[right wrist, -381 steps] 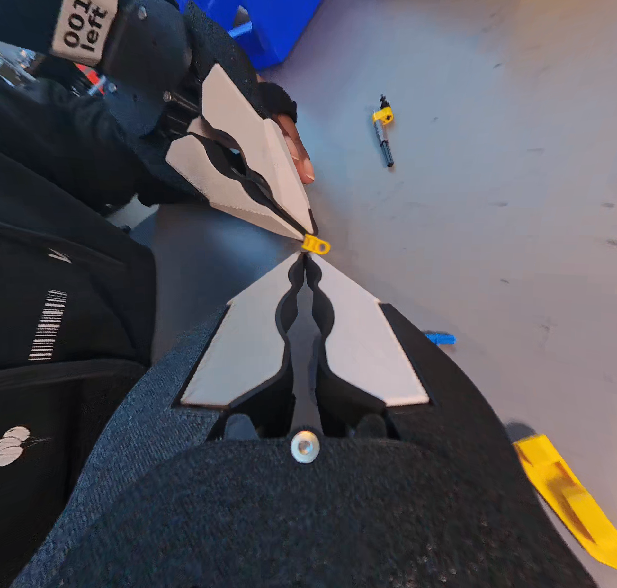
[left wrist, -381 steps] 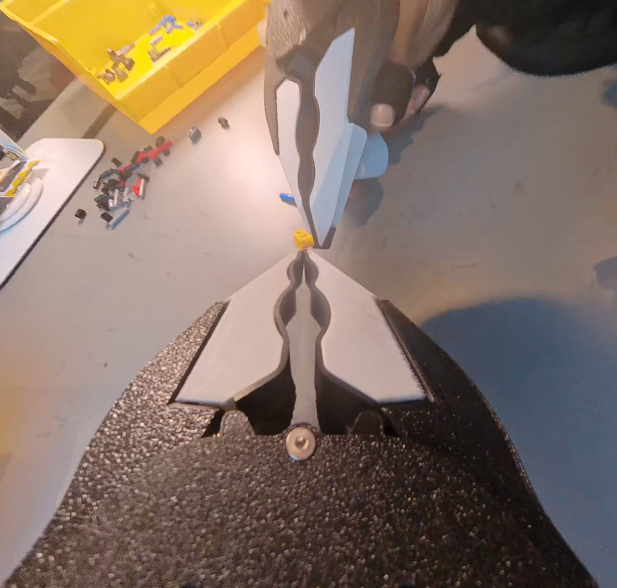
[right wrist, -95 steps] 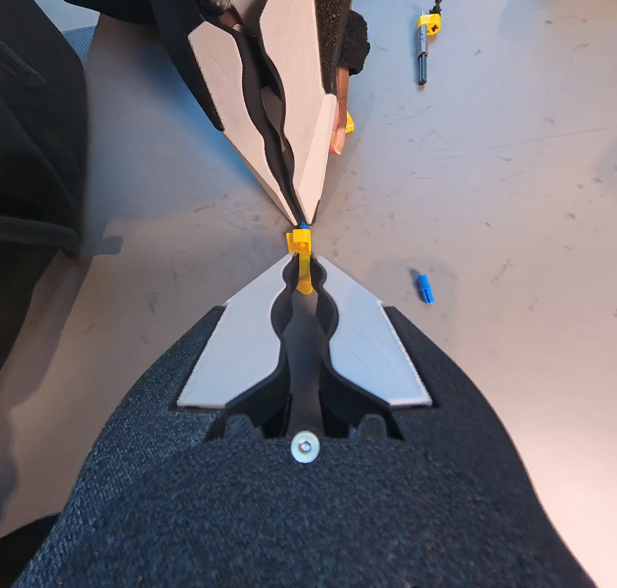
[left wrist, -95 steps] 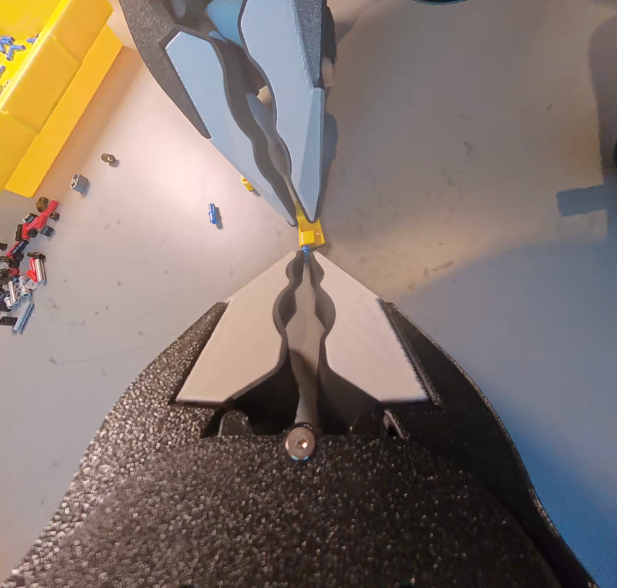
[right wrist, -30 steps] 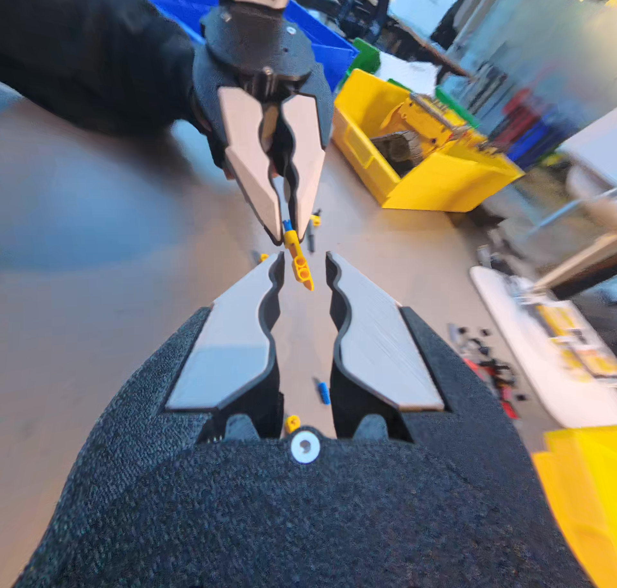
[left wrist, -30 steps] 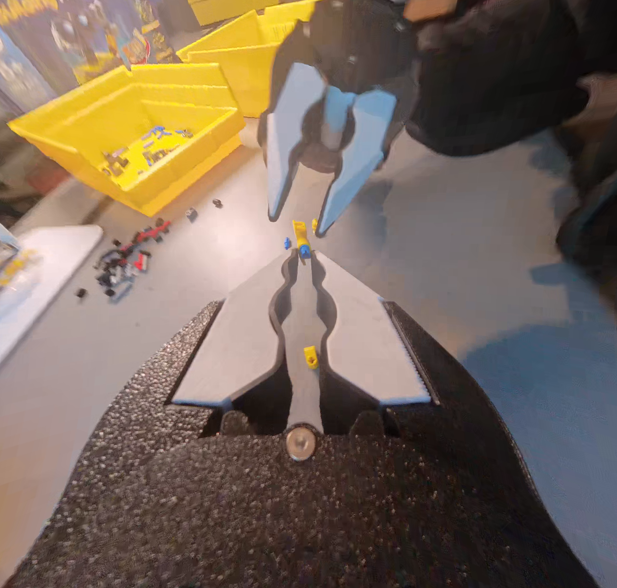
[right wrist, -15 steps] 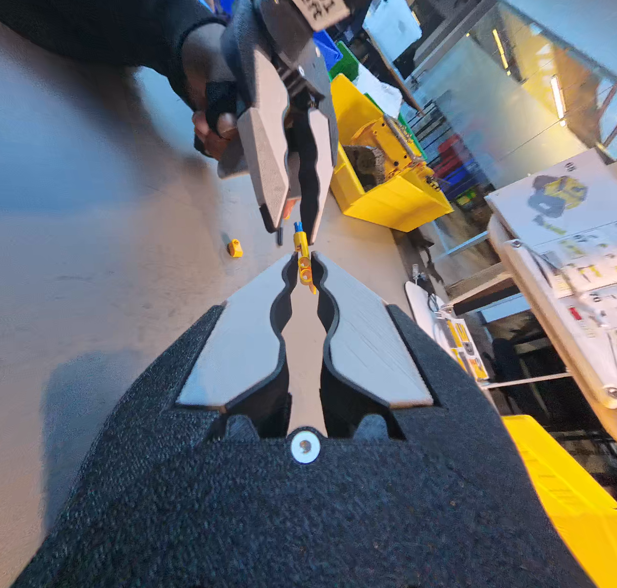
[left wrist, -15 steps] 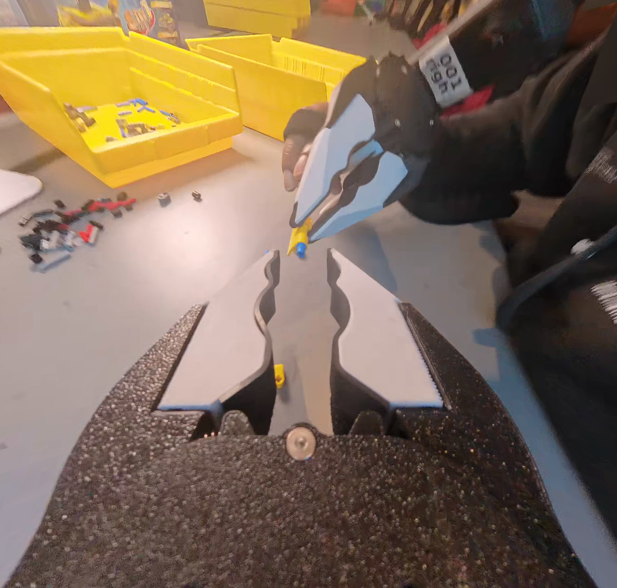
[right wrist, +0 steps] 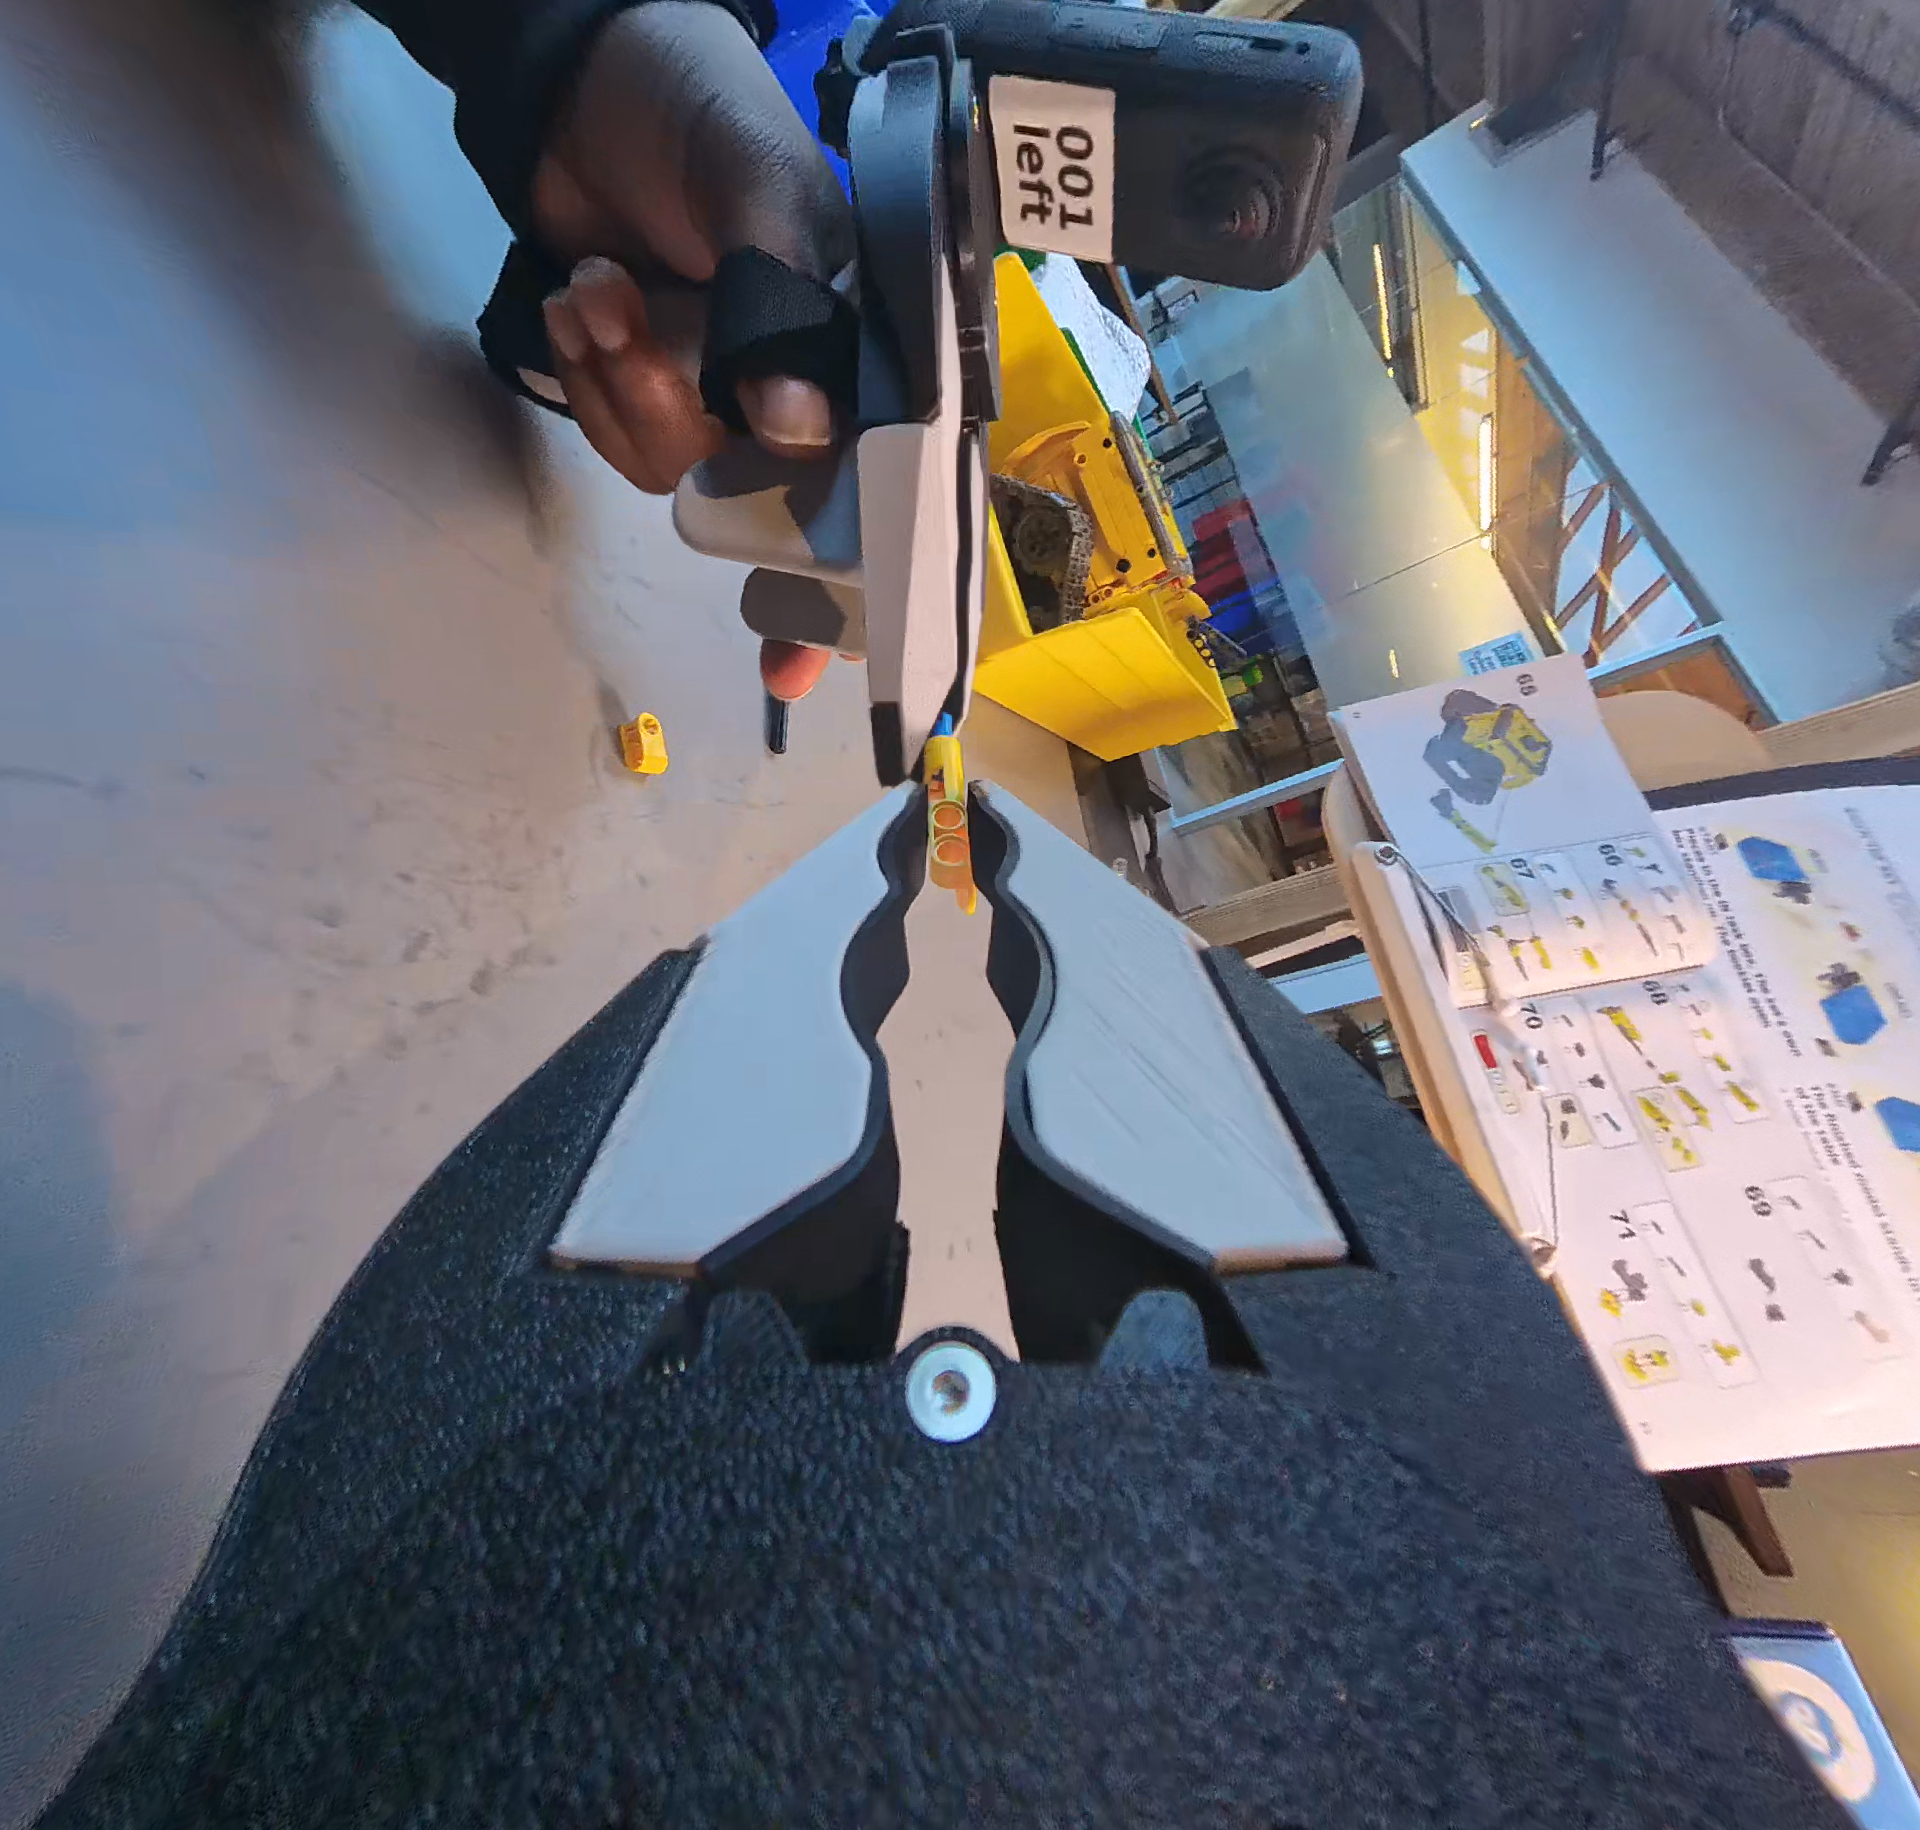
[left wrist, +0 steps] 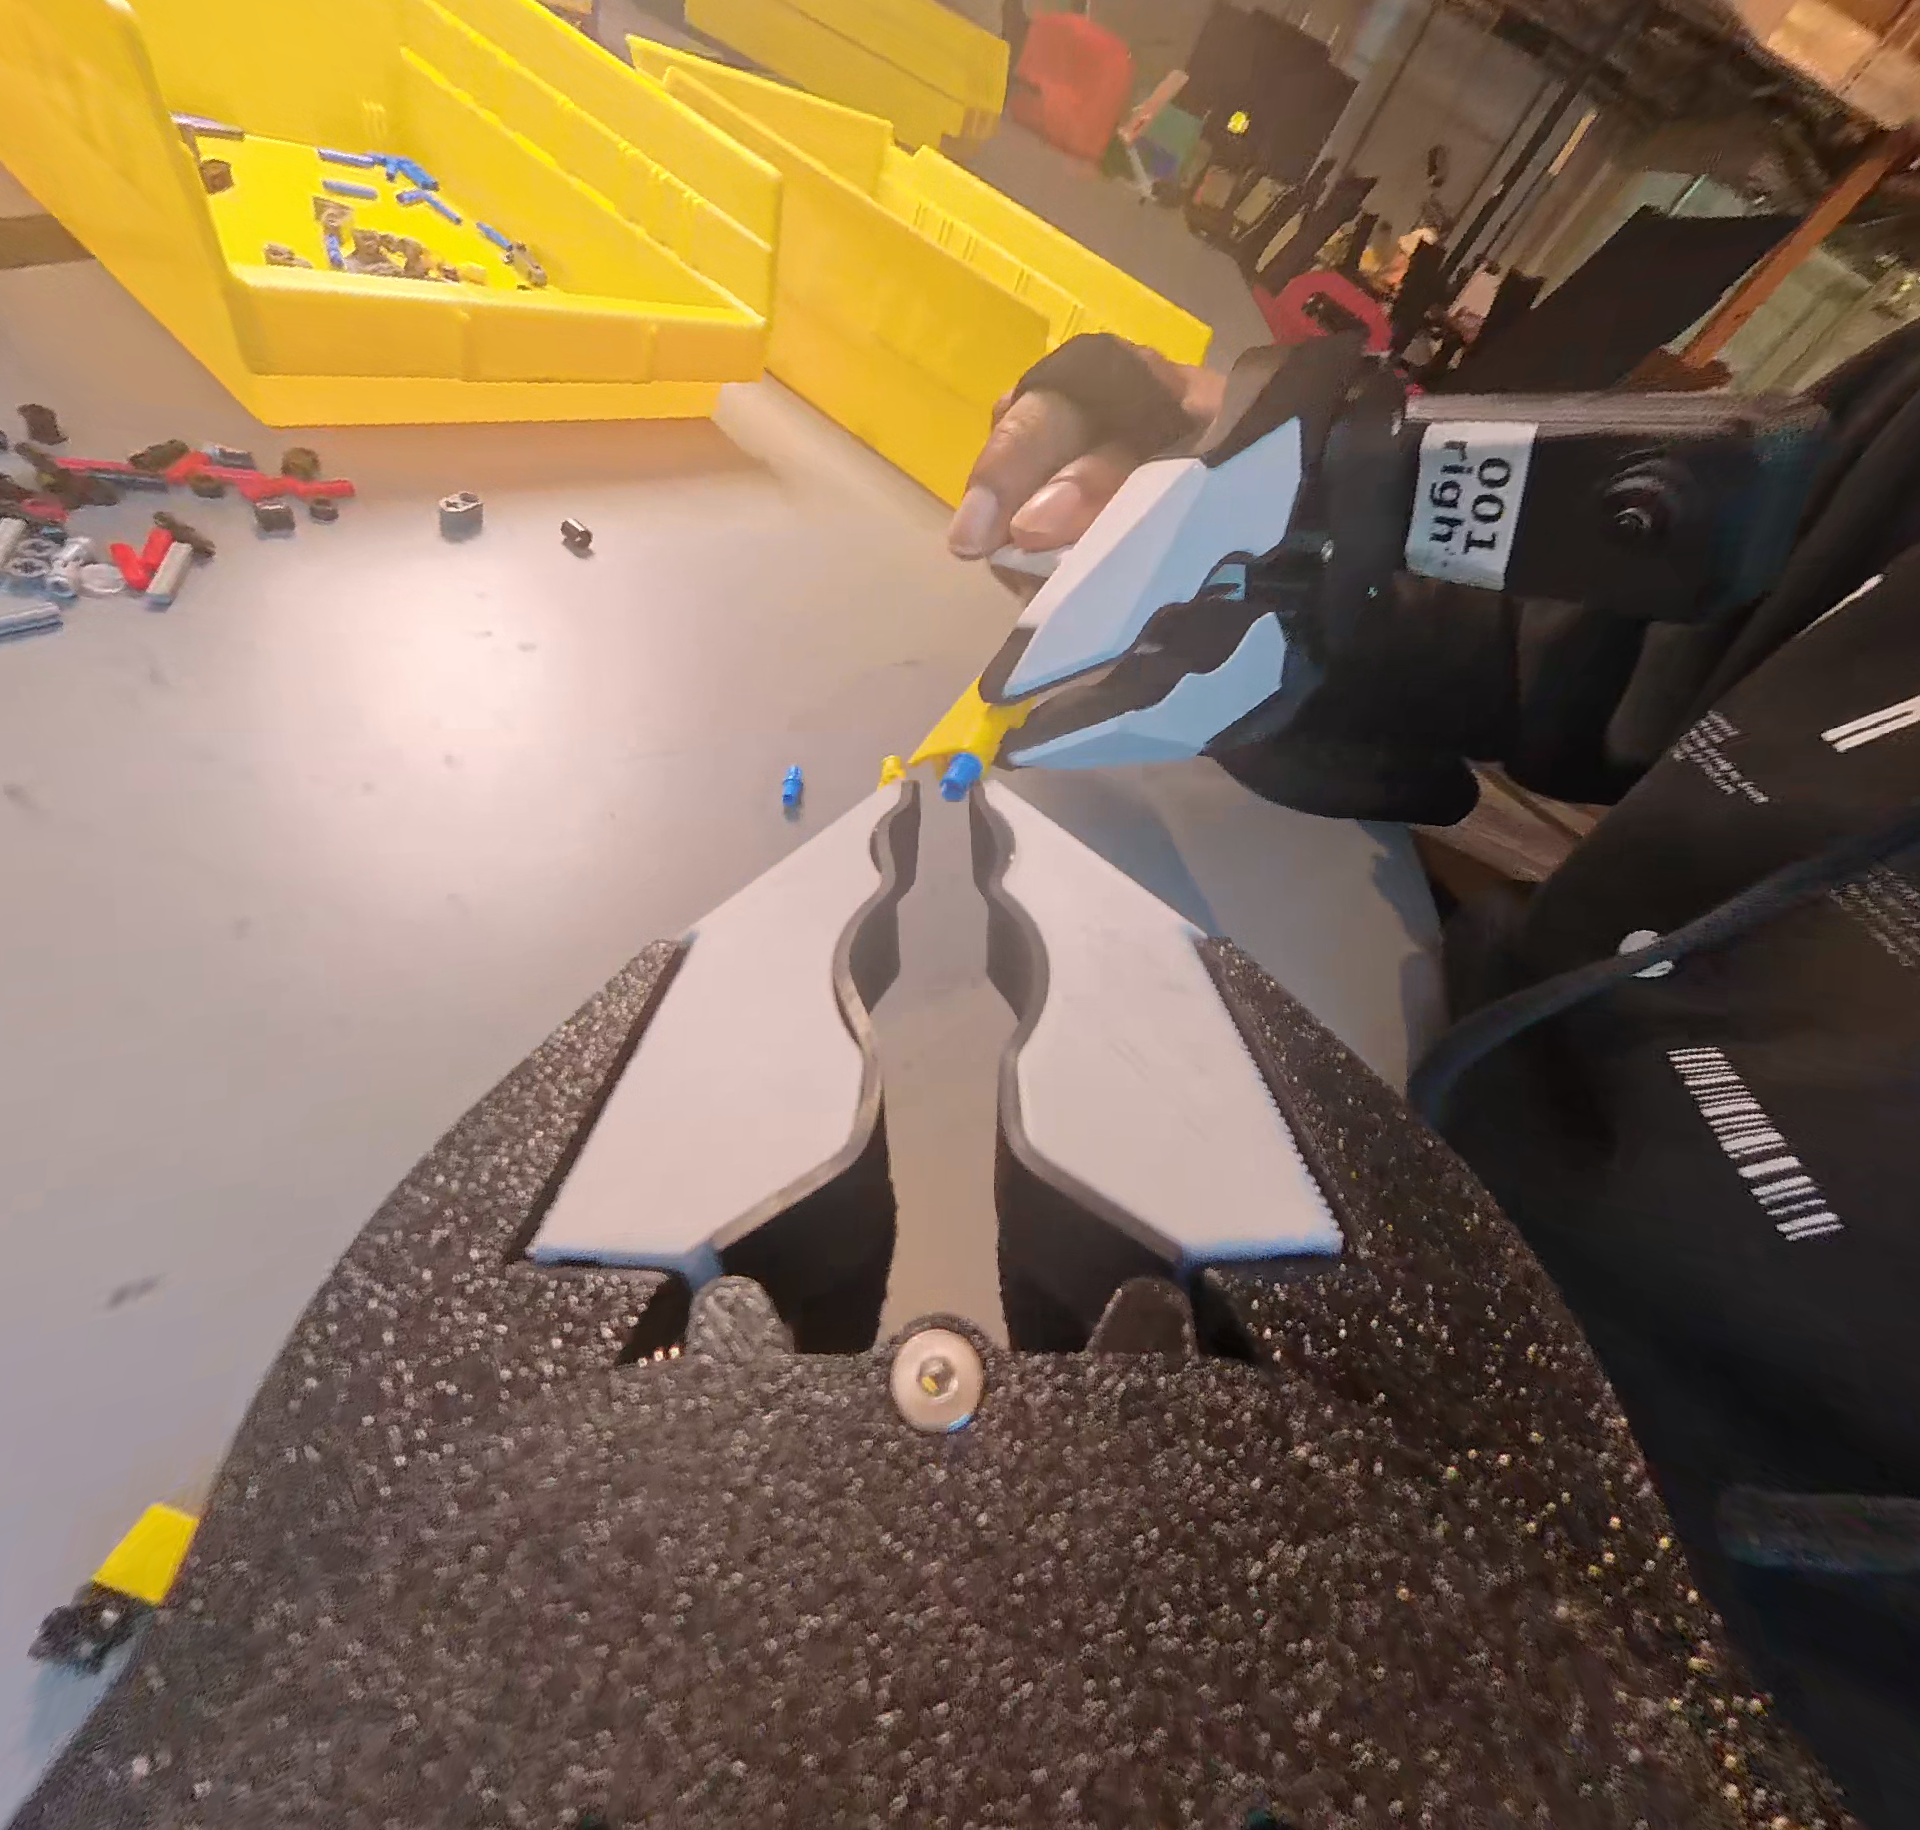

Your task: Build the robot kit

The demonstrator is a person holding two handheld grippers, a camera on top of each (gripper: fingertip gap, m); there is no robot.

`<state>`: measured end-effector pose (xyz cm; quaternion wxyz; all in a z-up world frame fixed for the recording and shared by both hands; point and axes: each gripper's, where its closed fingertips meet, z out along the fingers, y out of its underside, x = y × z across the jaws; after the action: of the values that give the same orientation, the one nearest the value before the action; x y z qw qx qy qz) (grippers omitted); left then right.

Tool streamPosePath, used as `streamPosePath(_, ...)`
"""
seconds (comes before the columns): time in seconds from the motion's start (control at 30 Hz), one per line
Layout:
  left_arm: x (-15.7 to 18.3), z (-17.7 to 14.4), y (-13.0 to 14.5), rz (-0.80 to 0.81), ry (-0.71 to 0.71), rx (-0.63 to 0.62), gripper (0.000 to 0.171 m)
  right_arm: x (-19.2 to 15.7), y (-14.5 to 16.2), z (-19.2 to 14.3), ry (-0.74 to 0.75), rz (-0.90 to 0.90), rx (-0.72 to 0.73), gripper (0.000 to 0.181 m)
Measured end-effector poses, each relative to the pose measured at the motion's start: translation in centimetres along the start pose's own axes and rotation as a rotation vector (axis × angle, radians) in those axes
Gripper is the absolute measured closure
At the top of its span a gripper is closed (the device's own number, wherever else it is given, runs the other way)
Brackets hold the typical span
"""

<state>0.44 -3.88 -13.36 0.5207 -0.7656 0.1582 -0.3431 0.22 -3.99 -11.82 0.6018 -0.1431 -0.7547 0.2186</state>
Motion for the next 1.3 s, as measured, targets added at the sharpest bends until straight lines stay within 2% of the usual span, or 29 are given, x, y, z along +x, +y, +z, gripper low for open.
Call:
streamPosePath(0.07, 0.3, 0.0, 0.0, -0.007, 0.023, 0.0, 0.162, 0.0, 0.0, -0.1, 0.002, -0.002, 0.003, 0.174)
streamPosePath(0.2, 1.0, -0.1, -0.4, -0.07, 0.092, 0.033, 0.147, 0.0, 0.2, -0.1, 0.013, -0.04, -0.011, 0.175)
streamPosePath(0.33, 0.5, -0.1, -0.4, -0.089, 0.077, 0.035, 0.162, -0.2, 0.0, 0.0, 0.02, -0.085, -0.015, 0.175)
streamPosePath(0.53, 0.6, -0.1, -0.4, -0.066, 0.072, 0.035, 0.157, -0.2, -0.1, -0.1, 0.03, -0.12, -0.015, 0.175)
streamPosePath(0.77, 0.8, -0.2, -0.3, -0.047, 0.084, 0.026, 0.162, -0.4, -0.2, -0.3, 0.019, -0.109, 0.007, 0.174)
streamPosePath(0.83, 0.7, -0.1, -0.1, 0.009, 0.056, 0.009, 0.163, -0.8, -0.1, -0.3, -0.028, -0.012, 0.015, 0.173)
streamPosePath(0.93, 0.2, 0.0, 0.6, 0.184, -0.026, -0.043, 0.163, -1.7, 0.0, -0.5, -0.204, 0.328, 0.036, 0.16)
streamPosePath(1.0, 0.3, 0.2, 1.0, 0.311, -0.063, -0.075, 0.163, -2.4, 0.1, -0.6, -0.313, 0.492, 0.026, 0.154)
streamPosePath(1.17, 0.6, 0.8, 2.0, 0.507, -0.112, -0.133, 0.163, -3.7, 0.7, -0.7, -0.421, 0.631, -0.023, 0.157)
streamPosePath(1.3, 1.2, 1.1, 2.1, 0.575, -0.11, -0.135, 0.163, -4.1, 1.2, -0.7, -0.446, 0.664, -0.042, 0.158)
